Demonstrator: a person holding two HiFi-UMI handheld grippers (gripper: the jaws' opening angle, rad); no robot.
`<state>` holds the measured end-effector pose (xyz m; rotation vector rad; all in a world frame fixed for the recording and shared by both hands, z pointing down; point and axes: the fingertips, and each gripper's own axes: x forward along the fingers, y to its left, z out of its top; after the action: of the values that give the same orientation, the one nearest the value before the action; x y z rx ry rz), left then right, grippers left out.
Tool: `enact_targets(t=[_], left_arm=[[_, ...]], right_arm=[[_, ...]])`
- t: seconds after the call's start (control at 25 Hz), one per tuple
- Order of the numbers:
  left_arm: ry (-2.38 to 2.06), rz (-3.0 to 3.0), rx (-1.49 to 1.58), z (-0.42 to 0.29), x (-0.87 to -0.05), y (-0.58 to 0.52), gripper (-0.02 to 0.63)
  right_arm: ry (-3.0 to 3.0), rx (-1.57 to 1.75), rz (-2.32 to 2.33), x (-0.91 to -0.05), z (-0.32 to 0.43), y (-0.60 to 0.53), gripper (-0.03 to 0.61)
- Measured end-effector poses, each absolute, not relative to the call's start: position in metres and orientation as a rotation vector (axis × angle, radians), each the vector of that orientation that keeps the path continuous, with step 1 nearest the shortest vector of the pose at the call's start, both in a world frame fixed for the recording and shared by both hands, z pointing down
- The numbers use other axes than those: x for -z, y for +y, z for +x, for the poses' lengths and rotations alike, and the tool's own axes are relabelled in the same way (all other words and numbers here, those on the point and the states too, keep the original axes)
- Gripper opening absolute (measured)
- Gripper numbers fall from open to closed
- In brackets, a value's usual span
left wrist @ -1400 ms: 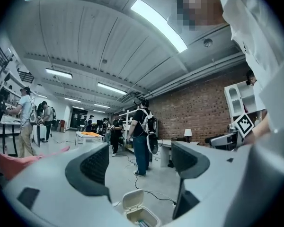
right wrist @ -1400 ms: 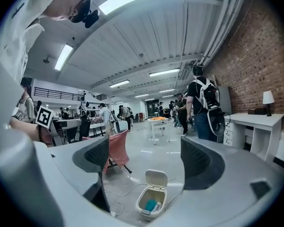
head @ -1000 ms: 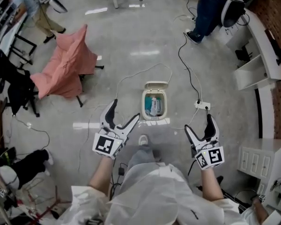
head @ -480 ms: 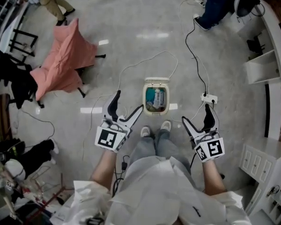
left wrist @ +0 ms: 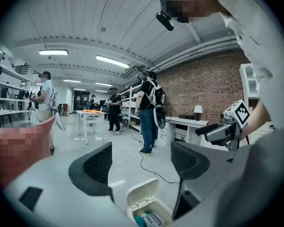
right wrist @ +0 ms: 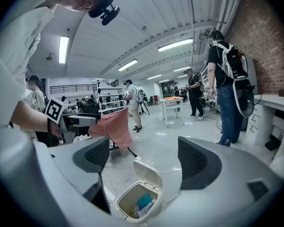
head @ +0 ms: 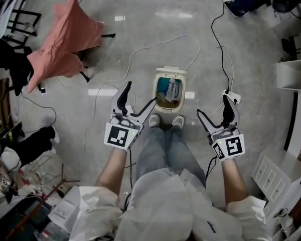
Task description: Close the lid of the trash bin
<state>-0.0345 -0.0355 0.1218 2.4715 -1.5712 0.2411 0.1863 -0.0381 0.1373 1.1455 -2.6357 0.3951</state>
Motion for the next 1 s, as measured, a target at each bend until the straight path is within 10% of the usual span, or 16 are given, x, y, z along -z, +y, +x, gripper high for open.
enact_targets(t=[1.0], left_arm=[[-1.478,2.486,-0.283,-0.048,-0.371,-0.105,0.266]], right_arm=[[-2.533,-0.387,1.209,-0.37,0.131,-0.129,0.403]])
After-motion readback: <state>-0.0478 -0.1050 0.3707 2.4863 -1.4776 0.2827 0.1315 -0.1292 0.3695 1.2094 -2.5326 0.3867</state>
